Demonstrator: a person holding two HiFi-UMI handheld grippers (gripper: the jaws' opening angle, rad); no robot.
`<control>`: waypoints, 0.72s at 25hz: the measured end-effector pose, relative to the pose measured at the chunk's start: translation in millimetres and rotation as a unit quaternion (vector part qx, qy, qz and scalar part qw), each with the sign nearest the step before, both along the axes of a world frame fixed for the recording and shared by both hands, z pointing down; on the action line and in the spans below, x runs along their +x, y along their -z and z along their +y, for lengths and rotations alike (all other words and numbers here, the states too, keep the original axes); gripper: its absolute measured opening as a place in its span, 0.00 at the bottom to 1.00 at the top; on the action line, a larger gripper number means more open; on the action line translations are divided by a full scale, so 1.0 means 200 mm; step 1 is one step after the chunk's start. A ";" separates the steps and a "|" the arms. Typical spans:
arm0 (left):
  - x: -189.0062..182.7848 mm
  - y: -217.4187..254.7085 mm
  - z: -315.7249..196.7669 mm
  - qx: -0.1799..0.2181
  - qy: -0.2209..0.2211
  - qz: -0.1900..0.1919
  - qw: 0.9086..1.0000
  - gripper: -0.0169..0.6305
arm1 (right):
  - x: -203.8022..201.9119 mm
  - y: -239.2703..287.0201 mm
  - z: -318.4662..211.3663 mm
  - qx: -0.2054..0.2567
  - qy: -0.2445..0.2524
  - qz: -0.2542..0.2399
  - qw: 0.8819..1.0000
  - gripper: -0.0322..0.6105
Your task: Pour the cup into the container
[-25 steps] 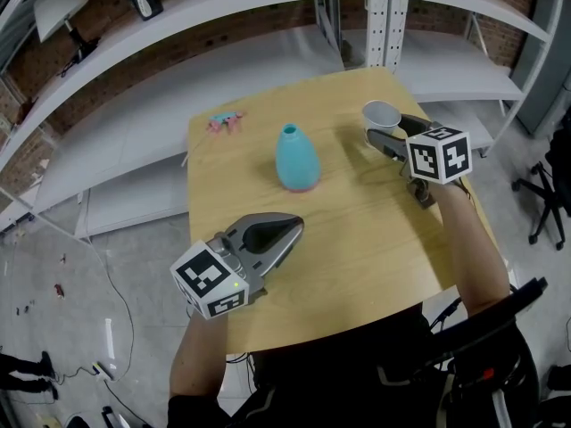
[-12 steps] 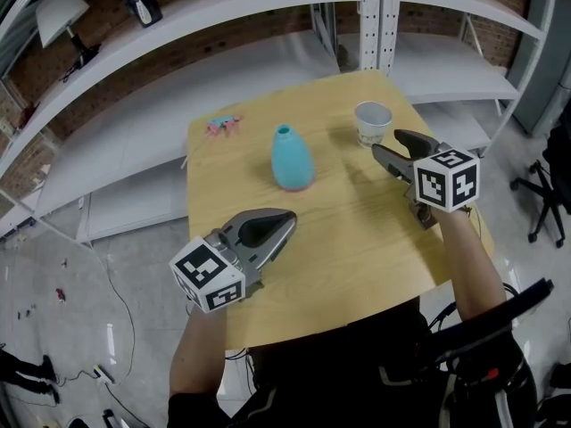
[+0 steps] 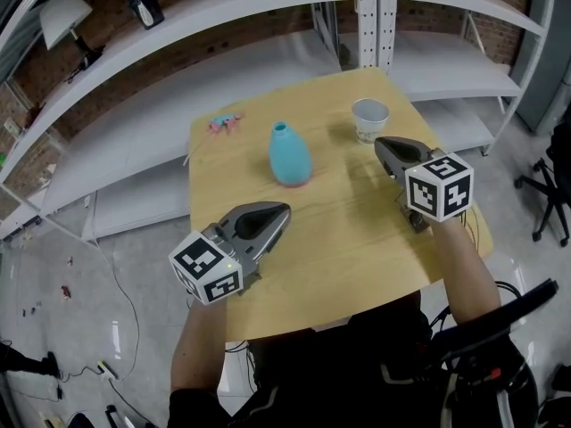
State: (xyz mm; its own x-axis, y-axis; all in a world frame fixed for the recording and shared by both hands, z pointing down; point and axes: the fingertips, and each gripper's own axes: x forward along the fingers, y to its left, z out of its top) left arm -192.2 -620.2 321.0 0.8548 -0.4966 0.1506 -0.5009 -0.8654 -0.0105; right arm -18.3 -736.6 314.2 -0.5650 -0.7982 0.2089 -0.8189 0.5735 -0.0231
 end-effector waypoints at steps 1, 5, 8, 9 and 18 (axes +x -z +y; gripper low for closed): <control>0.00 0.00 -0.01 0.001 0.005 0.000 1.000 0.02 | 0.00 0.00 0.00 0.000 0.002 0.000 1.000 0.05; -0.03 0.00 -0.04 -0.001 0.034 0.002 0.999 0.02 | -0.02 0.00 0.01 0.002 0.008 0.006 1.000 0.05; -0.03 -0.01 -0.04 -0.003 0.045 0.002 0.999 0.02 | -0.02 0.02 0.06 0.004 0.015 0.006 1.000 0.05; -0.02 0.00 -0.02 0.000 0.046 -0.003 0.999 0.02 | -0.03 0.04 0.09 0.006 0.018 0.002 1.000 0.05; 0.04 0.23 0.40 0.019 0.143 0.067 0.987 0.02 | 0.03 0.13 0.65 0.043 0.054 -0.001 0.998 0.05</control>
